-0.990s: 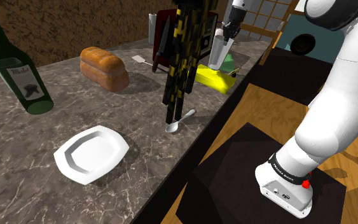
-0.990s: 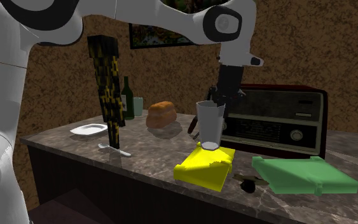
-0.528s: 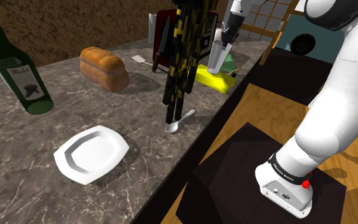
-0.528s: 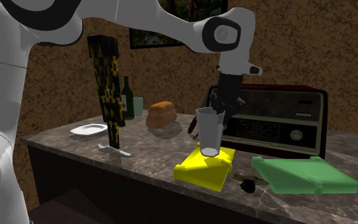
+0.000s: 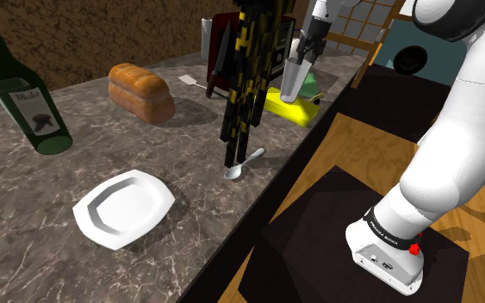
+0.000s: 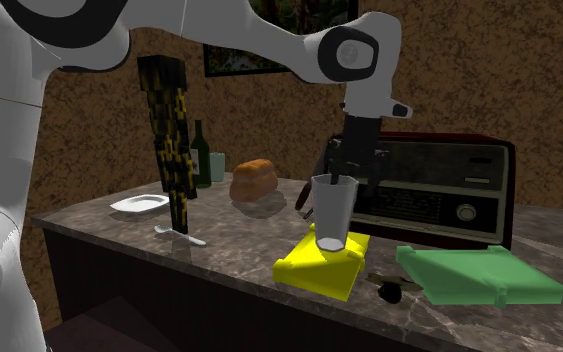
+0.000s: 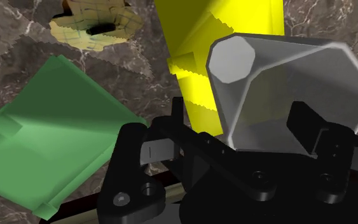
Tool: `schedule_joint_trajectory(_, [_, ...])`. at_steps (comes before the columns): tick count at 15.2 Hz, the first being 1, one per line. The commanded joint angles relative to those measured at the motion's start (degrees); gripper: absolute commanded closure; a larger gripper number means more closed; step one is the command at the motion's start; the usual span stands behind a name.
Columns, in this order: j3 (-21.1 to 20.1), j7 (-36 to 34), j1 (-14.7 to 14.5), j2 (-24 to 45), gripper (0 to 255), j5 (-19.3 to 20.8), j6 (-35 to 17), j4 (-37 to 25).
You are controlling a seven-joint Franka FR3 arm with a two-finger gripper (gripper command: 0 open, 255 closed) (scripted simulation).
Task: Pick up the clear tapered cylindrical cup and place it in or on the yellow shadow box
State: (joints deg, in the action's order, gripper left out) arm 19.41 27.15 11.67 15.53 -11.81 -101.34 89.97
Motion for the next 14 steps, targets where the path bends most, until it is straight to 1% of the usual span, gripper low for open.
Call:
schedule_joint_trajectory(1, [0.0, 0.0, 0.0, 0.0, 0, 0.0, 0.0, 0.0])
schedule_joint_trajectory(2, [0.0, 0.0, 0.0, 0.0, 0, 0.0, 0.0, 0.0])
schedule_joint_trajectory(6, [0.4, -0.2, 1.0, 0.7, 0, -0.1, 7.6, -8.2])
schedule_joint_trajectory(14, [0.4, -0.2, 1.0, 0.7, 0, -0.1, 7.6, -8.2])
